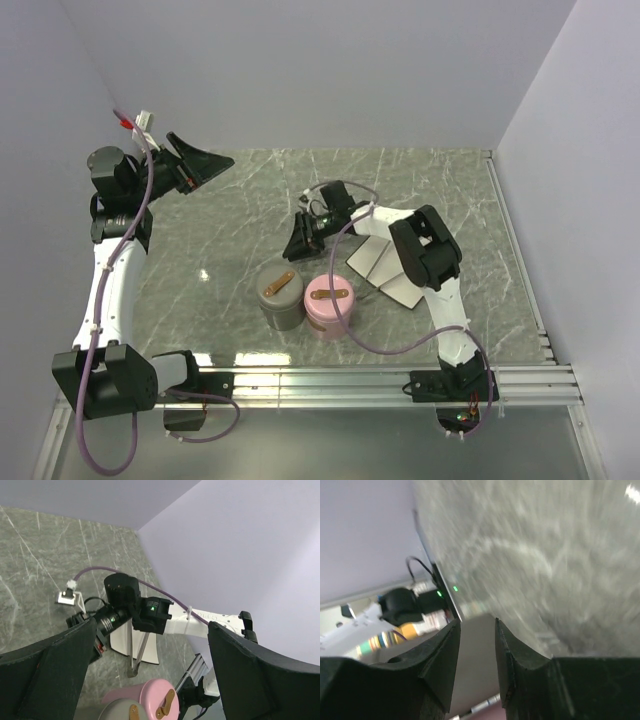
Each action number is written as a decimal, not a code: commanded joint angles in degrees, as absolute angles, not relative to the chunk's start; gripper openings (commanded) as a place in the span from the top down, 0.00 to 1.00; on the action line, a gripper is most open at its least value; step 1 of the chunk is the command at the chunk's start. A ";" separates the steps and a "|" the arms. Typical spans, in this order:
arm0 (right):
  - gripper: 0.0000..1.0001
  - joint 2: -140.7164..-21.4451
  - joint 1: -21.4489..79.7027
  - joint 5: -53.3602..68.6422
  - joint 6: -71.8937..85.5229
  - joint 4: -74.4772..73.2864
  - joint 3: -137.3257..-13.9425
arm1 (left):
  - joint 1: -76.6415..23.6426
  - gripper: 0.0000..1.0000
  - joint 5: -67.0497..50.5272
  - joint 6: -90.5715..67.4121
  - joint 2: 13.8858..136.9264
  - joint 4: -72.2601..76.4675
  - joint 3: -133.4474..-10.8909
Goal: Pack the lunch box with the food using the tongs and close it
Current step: Move the packing box to the center of the board.
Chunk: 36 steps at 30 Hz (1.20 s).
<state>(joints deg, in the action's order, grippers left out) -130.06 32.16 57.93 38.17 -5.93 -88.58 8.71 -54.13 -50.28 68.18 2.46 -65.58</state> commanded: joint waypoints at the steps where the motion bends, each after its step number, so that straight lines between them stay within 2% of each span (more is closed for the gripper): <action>1: 0.59 -124.55 34.62 57.57 31.29 -12.04 -86.05 | 8.96 0.02 -55.02 -50.19 66.89 5.36 -65.39; 16: 0.59 -122.87 39.02 57.92 31.47 -10.19 -83.94 | 8.97 0.02 -55.55 -46.32 66.62 1.14 -64.69; 25: 0.59 -123.92 39.11 56.16 28.39 -12.57 -88.15 | 9.05 0.03 -55.81 -46.76 66.53 2.02 -63.72; 36: 0.59 -121.47 42.36 57.13 27.51 -11.95 -83.32 | 8.97 0.03 -56.25 -45.70 66.62 1.14 -63.81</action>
